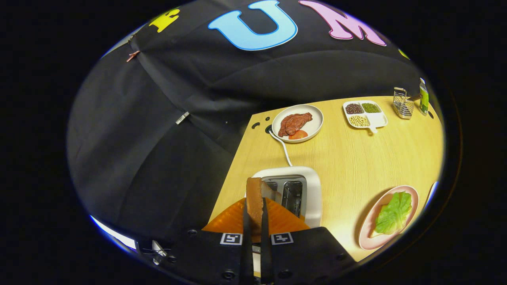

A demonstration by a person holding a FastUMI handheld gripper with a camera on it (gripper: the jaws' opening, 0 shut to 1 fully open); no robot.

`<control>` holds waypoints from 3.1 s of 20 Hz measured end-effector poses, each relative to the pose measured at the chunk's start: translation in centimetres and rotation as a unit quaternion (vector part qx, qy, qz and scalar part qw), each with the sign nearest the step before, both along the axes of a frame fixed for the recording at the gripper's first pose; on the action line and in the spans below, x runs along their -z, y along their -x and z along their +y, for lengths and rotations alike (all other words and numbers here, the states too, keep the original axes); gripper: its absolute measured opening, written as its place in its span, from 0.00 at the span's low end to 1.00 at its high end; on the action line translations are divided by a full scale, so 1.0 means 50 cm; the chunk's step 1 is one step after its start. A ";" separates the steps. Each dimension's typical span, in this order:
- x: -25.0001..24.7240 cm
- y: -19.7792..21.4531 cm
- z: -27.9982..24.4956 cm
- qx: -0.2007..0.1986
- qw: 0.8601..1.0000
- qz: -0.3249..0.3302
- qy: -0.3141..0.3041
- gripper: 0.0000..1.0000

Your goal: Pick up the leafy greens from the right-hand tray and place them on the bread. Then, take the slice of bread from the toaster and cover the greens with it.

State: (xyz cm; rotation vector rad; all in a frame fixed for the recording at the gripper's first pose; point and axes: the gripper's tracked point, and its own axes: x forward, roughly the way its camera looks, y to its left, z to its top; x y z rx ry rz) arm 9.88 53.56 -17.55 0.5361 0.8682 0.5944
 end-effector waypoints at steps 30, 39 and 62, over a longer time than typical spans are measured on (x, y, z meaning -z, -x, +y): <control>-0.090 0.020 -0.576 0.132 0.988 -0.068 -0.039 0.11; 0.101 0.040 -0.620 0.153 0.988 -0.013 0.026 0.11; 0.411 0.080 -0.585 0.078 0.974 0.019 0.211 0.12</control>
